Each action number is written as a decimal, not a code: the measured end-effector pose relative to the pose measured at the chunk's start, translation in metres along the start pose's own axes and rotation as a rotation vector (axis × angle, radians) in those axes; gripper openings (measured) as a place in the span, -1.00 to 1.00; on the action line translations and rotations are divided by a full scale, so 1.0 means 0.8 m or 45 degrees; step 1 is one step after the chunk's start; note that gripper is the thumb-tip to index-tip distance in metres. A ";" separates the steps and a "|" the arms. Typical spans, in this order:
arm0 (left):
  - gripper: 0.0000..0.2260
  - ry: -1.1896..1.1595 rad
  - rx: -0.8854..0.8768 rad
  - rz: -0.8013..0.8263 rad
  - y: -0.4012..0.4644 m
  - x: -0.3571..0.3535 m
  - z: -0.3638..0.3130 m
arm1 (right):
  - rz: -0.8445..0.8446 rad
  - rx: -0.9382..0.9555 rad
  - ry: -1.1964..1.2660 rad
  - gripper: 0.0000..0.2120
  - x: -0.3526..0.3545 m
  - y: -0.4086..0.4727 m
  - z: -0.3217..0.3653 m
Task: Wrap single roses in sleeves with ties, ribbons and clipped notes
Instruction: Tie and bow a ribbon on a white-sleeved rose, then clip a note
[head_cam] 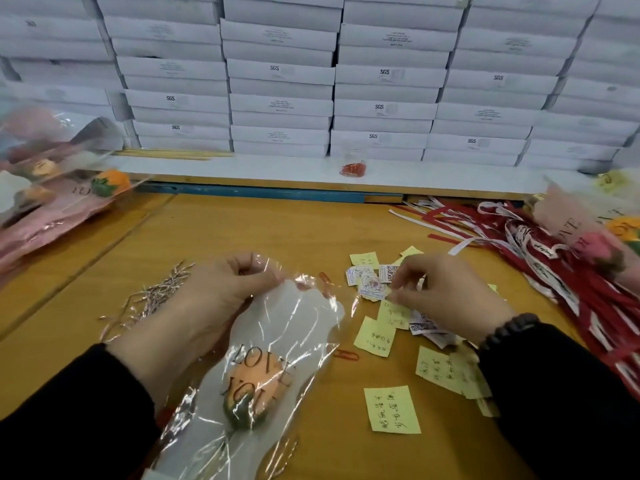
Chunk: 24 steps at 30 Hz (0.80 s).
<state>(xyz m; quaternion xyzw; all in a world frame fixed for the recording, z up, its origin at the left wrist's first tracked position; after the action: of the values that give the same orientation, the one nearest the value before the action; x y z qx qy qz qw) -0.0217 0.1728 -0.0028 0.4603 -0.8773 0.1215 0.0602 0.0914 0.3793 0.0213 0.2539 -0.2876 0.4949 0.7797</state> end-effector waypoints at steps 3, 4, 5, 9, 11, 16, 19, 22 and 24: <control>-0.94 0.049 -0.021 -0.031 0.001 -0.002 0.004 | 0.248 -0.104 0.089 -0.80 -0.016 -0.003 -0.003; -0.94 0.053 -0.021 -0.038 0.003 -0.001 0.005 | 0.288 -0.128 0.101 -0.76 -0.020 -0.005 -0.002; -0.93 0.050 -0.020 -0.042 0.004 0.000 0.005 | 0.315 -0.134 0.064 -0.74 -0.023 -0.005 -0.002; -0.92 0.030 -0.028 -0.037 0.005 -0.001 0.006 | 0.370 -0.059 -0.122 -0.68 -0.031 -0.004 0.004; -0.93 0.024 -0.031 -0.031 0.005 -0.001 0.006 | 0.400 -0.029 -0.111 -0.68 -0.034 -0.005 0.006; -0.95 0.013 -0.038 -0.027 0.006 -0.001 0.006 | 0.456 0.012 -0.067 -0.72 -0.043 -0.008 0.010; -0.92 0.005 -0.053 -0.008 0.005 -0.005 0.004 | 0.451 0.041 -0.075 -0.82 -0.046 -0.008 0.013; -0.93 -0.007 -0.060 -0.005 0.005 -0.006 0.004 | 0.398 0.008 0.033 -0.83 -0.044 -0.008 0.012; -0.93 -0.009 -0.058 -0.004 0.005 -0.006 0.003 | 0.315 -0.022 0.239 -0.83 -0.037 -0.005 0.013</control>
<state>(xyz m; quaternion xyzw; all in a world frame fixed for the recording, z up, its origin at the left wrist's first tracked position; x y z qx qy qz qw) -0.0224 0.1779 -0.0068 0.4607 -0.8793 0.0996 0.0677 0.0832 0.3522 0.0071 0.1625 -0.2470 0.6061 0.7384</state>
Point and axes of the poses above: each hand's wrist, its own y-axis towards the middle knuckle, its own x-axis out of the back of the hand, z = x × y, the point moved 7 cm from there along y, towards the middle knuckle, and after that the axes turned 15 degrees about y, right-handed, at the moved point
